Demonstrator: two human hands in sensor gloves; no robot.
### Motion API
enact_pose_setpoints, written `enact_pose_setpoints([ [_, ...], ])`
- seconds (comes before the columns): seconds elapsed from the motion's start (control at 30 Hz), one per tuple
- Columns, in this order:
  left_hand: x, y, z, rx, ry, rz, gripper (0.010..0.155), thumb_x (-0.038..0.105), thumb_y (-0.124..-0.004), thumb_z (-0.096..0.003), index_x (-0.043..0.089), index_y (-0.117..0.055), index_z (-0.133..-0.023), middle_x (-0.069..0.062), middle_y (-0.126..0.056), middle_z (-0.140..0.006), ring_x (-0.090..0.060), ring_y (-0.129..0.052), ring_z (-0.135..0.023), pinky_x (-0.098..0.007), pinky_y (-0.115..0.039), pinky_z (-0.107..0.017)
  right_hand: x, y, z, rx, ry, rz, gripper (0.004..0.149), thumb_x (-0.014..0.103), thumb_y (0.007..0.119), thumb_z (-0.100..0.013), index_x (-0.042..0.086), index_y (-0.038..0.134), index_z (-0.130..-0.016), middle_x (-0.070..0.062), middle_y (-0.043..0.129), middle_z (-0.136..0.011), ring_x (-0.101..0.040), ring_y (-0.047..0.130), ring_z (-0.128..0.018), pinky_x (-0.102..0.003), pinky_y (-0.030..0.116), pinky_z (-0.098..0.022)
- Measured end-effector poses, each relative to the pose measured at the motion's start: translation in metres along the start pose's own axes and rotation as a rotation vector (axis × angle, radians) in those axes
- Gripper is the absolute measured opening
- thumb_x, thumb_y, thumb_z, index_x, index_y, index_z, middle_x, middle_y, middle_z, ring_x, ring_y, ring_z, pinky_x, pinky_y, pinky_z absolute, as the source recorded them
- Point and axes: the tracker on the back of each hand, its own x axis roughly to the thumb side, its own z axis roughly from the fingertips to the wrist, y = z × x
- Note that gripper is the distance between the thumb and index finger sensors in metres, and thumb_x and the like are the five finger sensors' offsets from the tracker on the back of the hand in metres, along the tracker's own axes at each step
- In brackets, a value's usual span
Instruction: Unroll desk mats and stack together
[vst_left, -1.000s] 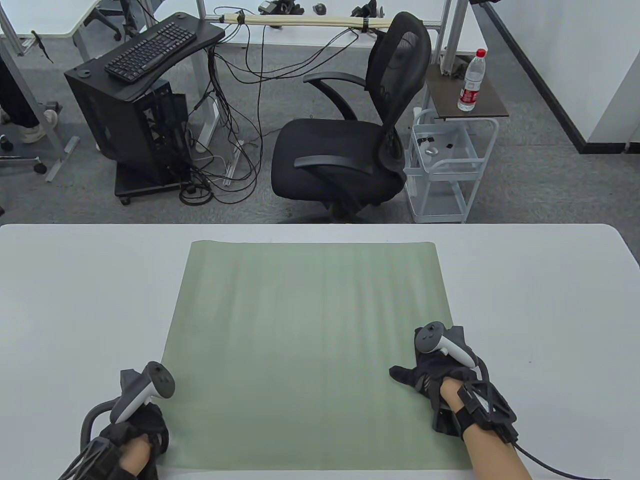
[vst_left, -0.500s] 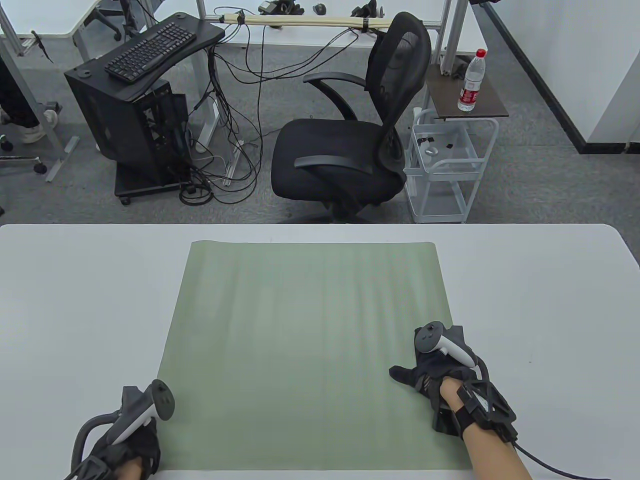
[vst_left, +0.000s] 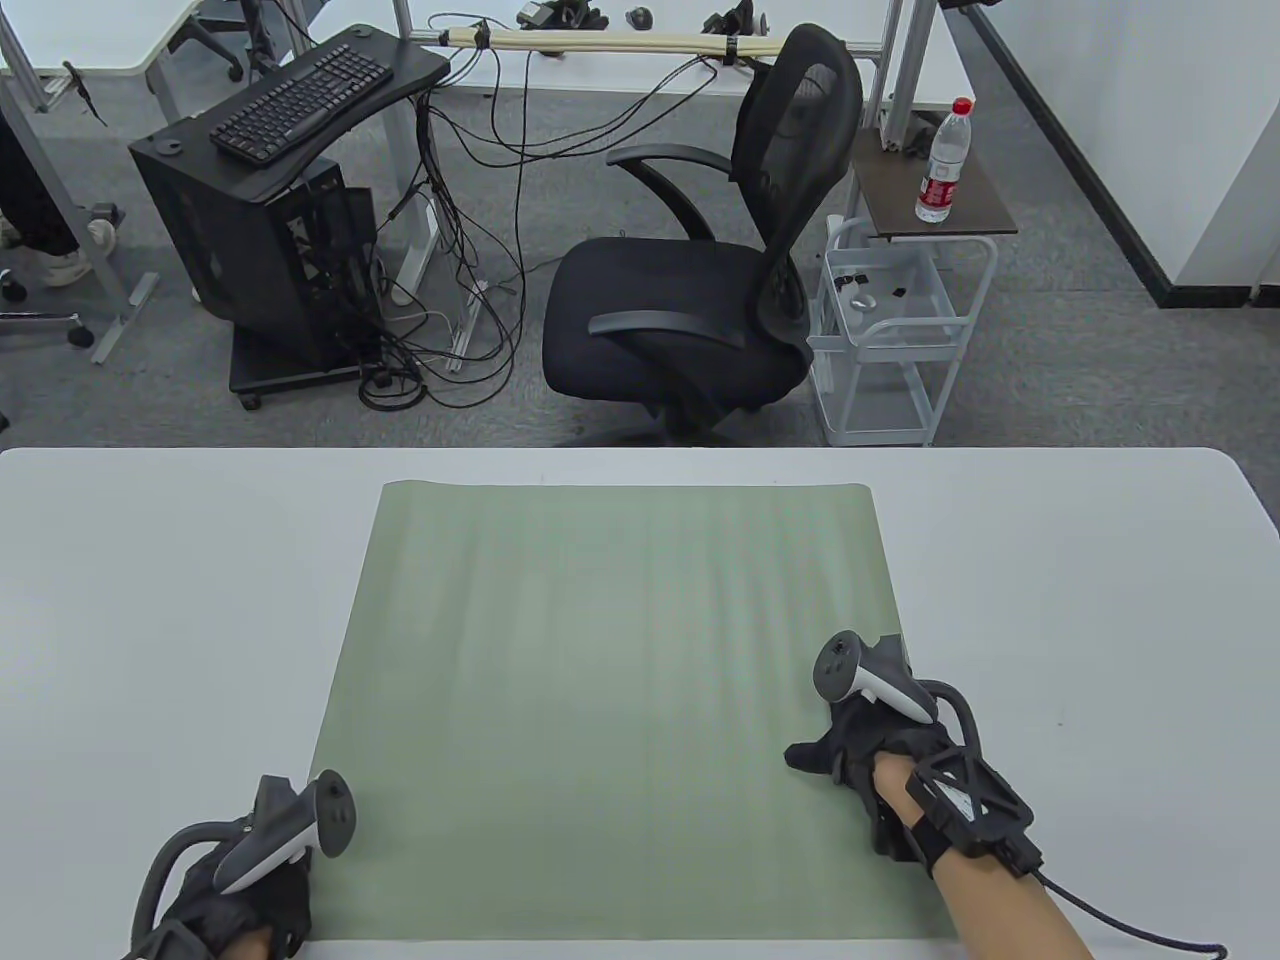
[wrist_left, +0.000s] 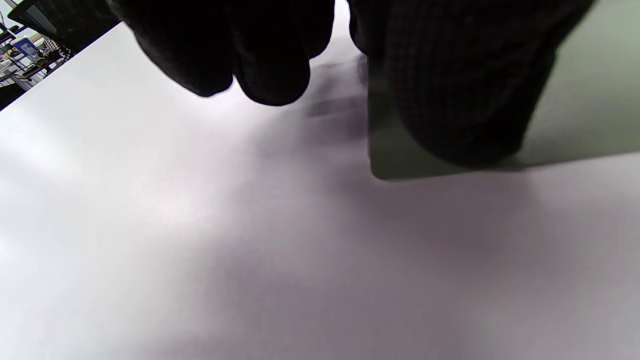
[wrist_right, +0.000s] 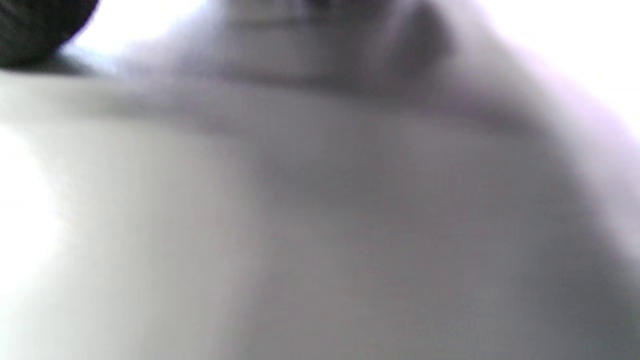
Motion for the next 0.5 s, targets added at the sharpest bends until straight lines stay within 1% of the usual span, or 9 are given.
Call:
enact_pose_setpoints([
  [0.07, 0.002, 0.001, -0.001, -0.002, -0.007, -0.021, 0.073, 0.040, -0.097, -0.0268, 0.024, -0.063, -0.090, -0.011, -0.049, -0.107, -0.031, -0.083, -0.084, -0.047, -0.077, -0.057, -0.003, -0.002, 0.010, -0.020, -0.015, 0.088, 0.103, 0.066, 0.079, -0.030, 0.027, 0.017, -0.103, -0.006, 0.007, -0.113, -0.041, 0.011, -0.103, -0.062, 0.024, -0.073],
  [0.17, 0.006, 0.004, -0.003, 0.000, -0.020, -0.061, 0.073, 0.040, -0.097, -0.0260, 0.022, -0.065, -0.089, -0.010, -0.050, -0.107, -0.030, -0.083, -0.084, -0.047, -0.077, -0.058, -0.015, 0.000, 0.026, -0.026, -0.008, 0.236, 0.108, 0.064, 0.085, -0.028, 0.027, 0.016, -0.103, -0.005, 0.007, -0.113, -0.040, 0.011, -0.104, -0.062, 0.024, -0.073],
  [0.2, 0.006, 0.004, -0.003, -0.001, -0.024, -0.064, 0.073, 0.040, -0.098, -0.0259, 0.021, -0.065, -0.088, -0.010, -0.050, -0.106, -0.030, -0.083, -0.083, -0.046, -0.077, -0.058, -0.021, 0.002, 0.032, -0.035, 0.003, 0.291, 0.109, 0.064, 0.085, -0.026, 0.027, 0.015, -0.103, -0.005, 0.007, -0.113, -0.040, 0.012, -0.104, -0.061, 0.025, -0.073],
  [0.23, 0.007, 0.004, -0.004, -0.001, -0.026, -0.065, 0.073, 0.040, -0.098, -0.0256, 0.021, -0.065, -0.088, -0.009, -0.051, -0.106, -0.030, -0.084, -0.083, -0.046, -0.077, -0.057, -0.026, 0.004, 0.035, -0.039, 0.007, 0.311, 0.110, 0.064, 0.084, -0.026, 0.027, 0.015, -0.103, -0.005, 0.007, -0.113, -0.040, 0.012, -0.105, -0.061, 0.025, -0.074],
  [0.3, 0.006, 0.004, -0.004, 0.001, -0.032, -0.062, 0.073, 0.040, -0.098, -0.0258, 0.021, -0.065, -0.088, -0.009, -0.051, -0.106, -0.030, -0.084, -0.083, -0.046, -0.077, -0.057, -0.039, 0.007, 0.040, -0.051, 0.023, 0.306, 0.110, 0.063, 0.085, -0.025, 0.026, 0.016, -0.103, -0.005, 0.008, -0.114, -0.040, 0.014, -0.105, -0.061, 0.027, -0.074],
  [0.33, 0.005, 0.003, -0.004, 0.001, -0.034, -0.050, 0.073, 0.040, -0.098, -0.0257, 0.021, -0.065, -0.088, -0.009, -0.052, -0.106, -0.030, -0.084, -0.083, -0.046, -0.077, -0.057, -0.047, 0.008, 0.042, -0.036, 0.050, 0.303, 0.111, 0.061, 0.087, -0.025, 0.026, 0.015, -0.102, -0.005, 0.007, -0.113, -0.040, 0.012, -0.105, -0.061, 0.025, -0.074],
  [0.4, 0.003, 0.003, -0.003, 0.005, -0.037, -0.038, 0.073, 0.040, -0.098, -0.0257, 0.021, -0.065, -0.088, -0.009, -0.053, -0.106, -0.030, -0.084, -0.083, -0.046, -0.077, -0.057, -0.058, 0.009, 0.044, -0.030, 0.070, 0.334, 0.113, 0.062, 0.087, -0.024, 0.026, 0.014, -0.102, -0.005, 0.006, -0.113, -0.040, 0.012, -0.105, -0.061, 0.025, -0.074],
  [0.43, 0.002, 0.002, -0.003, 0.007, -0.036, -0.028, 0.073, 0.040, -0.098, -0.0258, 0.021, -0.065, -0.088, -0.009, -0.053, -0.106, -0.030, -0.085, -0.083, -0.046, -0.077, -0.057, -0.063, 0.011, 0.044, -0.038, 0.073, 0.321, 0.113, 0.063, 0.085, -0.023, 0.026, 0.013, -0.102, -0.005, 0.007, -0.113, -0.040, 0.013, -0.105, -0.060, 0.026, -0.074],
  [0.5, 0.001, 0.002, -0.003, 0.015, -0.033, -0.025, 0.073, 0.040, -0.098, -0.0257, 0.022, -0.065, -0.088, -0.009, -0.053, -0.106, -0.030, -0.085, -0.083, -0.046, -0.078, -0.057, -0.067, 0.013, 0.047, -0.035, 0.081, 0.256, 0.112, 0.061, 0.086, -0.024, 0.027, 0.013, -0.102, -0.005, 0.006, -0.113, -0.040, 0.012, -0.105, -0.060, 0.025, -0.074],
])
